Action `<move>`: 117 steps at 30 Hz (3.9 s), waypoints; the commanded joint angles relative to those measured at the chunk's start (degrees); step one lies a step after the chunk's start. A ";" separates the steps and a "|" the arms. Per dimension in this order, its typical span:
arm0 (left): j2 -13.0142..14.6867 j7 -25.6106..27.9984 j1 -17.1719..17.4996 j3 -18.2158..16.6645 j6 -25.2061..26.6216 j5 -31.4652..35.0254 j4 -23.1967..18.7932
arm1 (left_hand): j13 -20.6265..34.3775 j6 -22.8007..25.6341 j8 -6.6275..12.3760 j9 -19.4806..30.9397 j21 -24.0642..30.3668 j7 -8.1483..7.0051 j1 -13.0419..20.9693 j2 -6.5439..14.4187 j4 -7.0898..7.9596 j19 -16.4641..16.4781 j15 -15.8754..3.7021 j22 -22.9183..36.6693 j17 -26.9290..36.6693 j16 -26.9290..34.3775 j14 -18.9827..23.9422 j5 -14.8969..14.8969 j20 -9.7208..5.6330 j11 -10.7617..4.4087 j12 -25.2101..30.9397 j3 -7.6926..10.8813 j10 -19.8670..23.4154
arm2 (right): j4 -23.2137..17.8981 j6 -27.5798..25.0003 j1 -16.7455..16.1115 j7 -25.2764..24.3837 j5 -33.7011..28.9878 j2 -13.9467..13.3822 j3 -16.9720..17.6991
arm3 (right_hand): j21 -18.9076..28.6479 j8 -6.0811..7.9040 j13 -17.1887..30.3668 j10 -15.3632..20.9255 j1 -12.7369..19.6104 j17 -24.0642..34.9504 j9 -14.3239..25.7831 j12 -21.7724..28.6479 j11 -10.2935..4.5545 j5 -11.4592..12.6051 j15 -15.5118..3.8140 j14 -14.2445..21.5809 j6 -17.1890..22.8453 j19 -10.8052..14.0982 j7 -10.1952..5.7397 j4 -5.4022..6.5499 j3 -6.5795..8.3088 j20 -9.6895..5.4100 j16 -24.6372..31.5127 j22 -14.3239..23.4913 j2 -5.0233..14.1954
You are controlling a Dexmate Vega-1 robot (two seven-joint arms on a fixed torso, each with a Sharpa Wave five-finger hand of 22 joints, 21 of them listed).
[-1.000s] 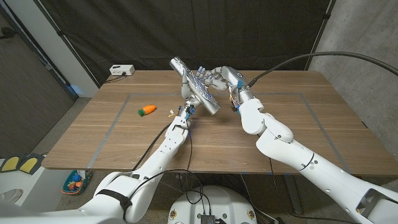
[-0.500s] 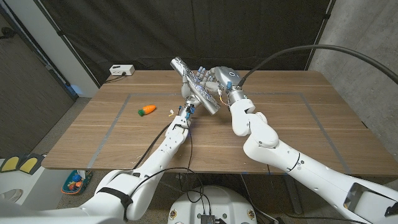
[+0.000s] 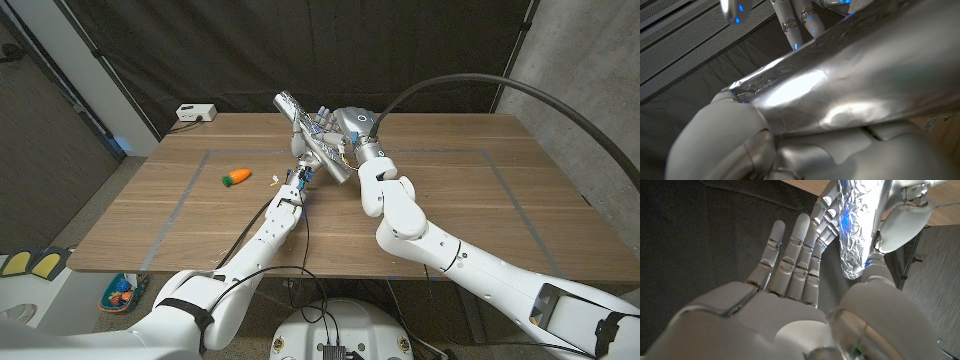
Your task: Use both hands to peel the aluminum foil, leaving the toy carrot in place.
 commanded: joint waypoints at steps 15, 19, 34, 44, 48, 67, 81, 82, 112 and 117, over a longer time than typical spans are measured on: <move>-0.15 -0.60 -0.45 -0.43 0.18 0.15 1.03 | -0.41 0.59 -0.19 -0.37 -0.60 0.14 0.26 0.47 -0.40 0.65 -6.59 0.09 -0.11 0.17 -0.20 0.76 -0.03 -0.40 -0.10 -0.30 0.36 | 9.07 -1.75 3.10 8.63 -10.84 6.55 -4.28 | 1.14 -0.57 0.68 -1.13 1.91 -0.09 0.35 -0.81 -0.38 1.12 -4.10 -0.25 -0.80 -1.98 -0.67 -1.15 -0.43 0.14 -0.24 0.99 -1.15; -0.09 -0.63 -0.39 -0.48 0.13 0.17 0.95 | -0.56 0.57 -0.27 -0.51 -0.73 0.19 0.24 0.53 -0.42 0.63 -6.58 0.10 -0.13 0.20 -0.14 0.85 -0.04 -0.31 -0.13 -0.42 0.37 | 10.27 -1.30 2.59 6.29 -10.47 7.34 -3.80 | 1.74 -0.30 1.00 0.15 5.06 0.55 0.40 -0.56 -1.36 1.96 -5.24 1.11 -0.13 -1.59 -1.18 -2.16 0.02 -0.65 0.99 0.72 -0.85; -0.05 -1.09 -0.53 -0.43 -0.08 0.39 1.27 | -0.98 0.86 -0.37 -0.90 -1.00 0.32 0.09 0.86 -0.39 0.81 -6.58 0.12 -0.16 0.26 0.06 1.14 -0.13 -0.31 -0.12 -0.74 0.61 | 12.56 1.55 0.26 -7.12 -4.22 8.82 -0.84 | 7.84 1.23 2.19 7.36 16.14 2.10 0.49 1.32 -2.22 1.59 -6.61 5.25 6.92 0.86 -2.24 -1.85 5.64 -3.98 4.19 2.62 12.68; -0.09 -1.86 -1.01 -0.52 -0.64 0.60 2.25 | -1.25 0.70 -0.58 -1.16 -1.16 0.20 0.01 0.98 -0.40 1.00 -6.56 0.12 -0.18 0.22 0.04 1.30 -0.23 -0.27 -0.12 -0.98 0.74 | 13.37 3.13 0.29 -11.91 0.57 9.02 0.00 | 14.18 2.94 3.49 15.87 20.49 3.48 0.55 4.33 -2.70 -2.11 -6.66 10.71 15.43 1.98 -2.48 -1.66 8.48 -6.41 4.96 3.46 15.80; -0.30 -2.58 -1.40 -0.61 -0.89 0.60 3.11 | -1.53 -0.67 -1.32 -1.49 -1.38 0.02 -0.23 0.44 -0.48 1.12 -6.44 0.10 -0.24 0.07 -0.25 1.35 0.07 -0.21 -0.24 -1.55 0.54 | 13.52 3.00 0.51 -12.93 1.84 9.04 0.05 | 15.60 3.10 4.01 18.22 20.80 3.92 0.58 5.30 -2.45 -2.33 -6.63 11.84 16.82 2.05 -2.08 -1.43 8.85 -6.62 5.15 3.59 15.69; -2.58 -10.90 -5.35 -2.64 -2.85 -0.18 11.64 | -3.43 -11.20 -8.52 -5.56 -4.54 -0.92 -4.84 -2.46 -0.86 -0.86 -2.93 0.17 -0.40 -0.50 -6.19 1.17 4.10 3.58 -2.69 -9.40 -6.67 | 14.24 -0.73 2.01 -17.26 3.65 9.48 -0.52 | 20.71 3.22 6.97 22.74 23.69 7.52 1.24 7.97 -3.42 -2.55 -6.81 15.26 20.06 2.43 -0.84 -2.58 8.81 -7.21 8.40 4.02 14.63; -3.74 -14.16 -7.43 -4.25 -2.56 0.24 16.00 | -4.14 -15.76 -11.10 -6.93 -5.91 -1.52 -6.00 -2.20 -1.18 -1.75 -1.62 0.24 -0.40 -0.59 -9.80 1.32 5.70 4.78 -4.22 -12.23 -11.02 | 15.28 -2.20 3.70 -20.02 3.78 9.66 -1.08 | 23.69 3.03 9.01 23.93 24.95 9.42 1.65 9.20 -3.55 -2.53 -6.77 15.39 21.38 2.02 -0.52 -2.62 8.09 -7.56 10.12 4.32 14.34; -3.79 -14.15 -7.45 -4.32 -2.58 0.29 16.06 | -4.15 -15.90 -11.16 -6.97 -5.94 -1.49 -6.00 -2.19 -1.20 -1.76 -1.61 0.24 -0.40 -0.58 -9.86 1.33 5.74 4.81 -4.27 -12.30 -11.18 | 15.20 -2.24 3.84 -20.00 3.77 9.54 -1.13 | 23.88 3.00 9.13 23.90 25.01 9.56 1.67 9.24 -3.59 -2.53 -6.77 15.52 21.41 1.99 -0.52 -2.61 8.03 -7.61 10.29 4.34 14.34; -3.84 -14.10 -5.07 -4.69 -1.97 0.61 12.52 | -4.75 -19.78 -12.30 -8.09 -7.41 -0.98 -4.89 -2.27 -2.44 -2.86 -0.91 0.33 -0.45 -0.57 -13.63 1.87 7.05 5.20 -4.92 -14.76 -14.36 | 15.24 -5.22 6.20 -22.88 1.45 9.95 -1.59 | 29.13 2.72 12.51 25.21 26.84 11.49 2.31 10.81 -3.53 -2.33 -6.76 15.86 23.21 1.93 0.10 -2.64 7.05 -8.26 12.19 4.34 13.70; -3.72 -14.47 -4.83 -4.64 -1.88 0.40 12.25 | -4.80 -19.91 -12.28 -8.20 -7.52 -0.66 -4.64 -2.17 -2.60 -2.86 -0.92 0.35 -0.46 -0.49 -13.76 1.96 7.10 5.32 -4.98 -14.96 -14.72 | 15.71 -5.40 6.96 -22.95 0.94 10.16 -1.72 | 29.86 2.67 13.03 25.50 27.02 11.47 2.39 11.07 -3.70 -2.31 -6.76 15.72 23.48 1.84 0.13 -2.60 6.92 -8.27 12.15 4.25 13.63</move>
